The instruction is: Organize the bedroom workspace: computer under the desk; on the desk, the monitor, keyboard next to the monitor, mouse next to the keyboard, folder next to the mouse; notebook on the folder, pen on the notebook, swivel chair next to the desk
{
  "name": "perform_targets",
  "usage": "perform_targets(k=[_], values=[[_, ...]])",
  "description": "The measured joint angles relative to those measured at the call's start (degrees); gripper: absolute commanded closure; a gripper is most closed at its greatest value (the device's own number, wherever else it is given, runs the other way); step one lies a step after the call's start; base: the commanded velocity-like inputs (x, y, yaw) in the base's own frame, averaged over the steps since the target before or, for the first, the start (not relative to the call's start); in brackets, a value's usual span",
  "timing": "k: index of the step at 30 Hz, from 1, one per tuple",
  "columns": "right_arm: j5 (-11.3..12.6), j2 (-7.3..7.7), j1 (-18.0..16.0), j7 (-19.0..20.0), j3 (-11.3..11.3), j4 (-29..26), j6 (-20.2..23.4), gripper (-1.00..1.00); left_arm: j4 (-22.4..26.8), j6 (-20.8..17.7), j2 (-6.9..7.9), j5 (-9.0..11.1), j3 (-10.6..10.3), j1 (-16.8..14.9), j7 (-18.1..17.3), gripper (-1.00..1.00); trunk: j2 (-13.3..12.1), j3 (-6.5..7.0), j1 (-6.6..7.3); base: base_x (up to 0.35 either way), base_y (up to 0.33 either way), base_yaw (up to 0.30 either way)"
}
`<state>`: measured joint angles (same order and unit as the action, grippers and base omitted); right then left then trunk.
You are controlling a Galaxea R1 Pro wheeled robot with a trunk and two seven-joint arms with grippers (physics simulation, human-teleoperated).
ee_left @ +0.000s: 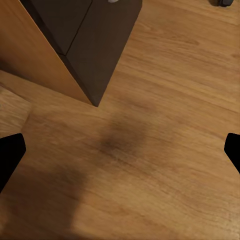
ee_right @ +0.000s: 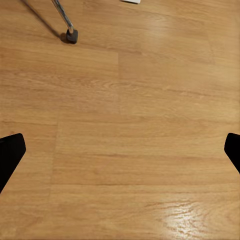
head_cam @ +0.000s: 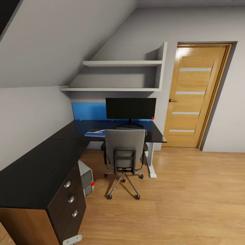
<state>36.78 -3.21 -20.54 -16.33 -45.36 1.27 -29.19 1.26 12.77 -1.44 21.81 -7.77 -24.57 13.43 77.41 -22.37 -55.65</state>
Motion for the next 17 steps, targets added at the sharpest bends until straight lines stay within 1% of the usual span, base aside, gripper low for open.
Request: perform_targets(k=[17], values=[[0.00, 0.00, -0.05, -0.01, -0.02, 0.00, 0.00, -1.00, 0.00, 0.00, -0.04, 0.00, 0.00, 0.00, 0.05, -1.00, 0.00, 0.00, 0.00, 0.000, 0.000, 0.000]])
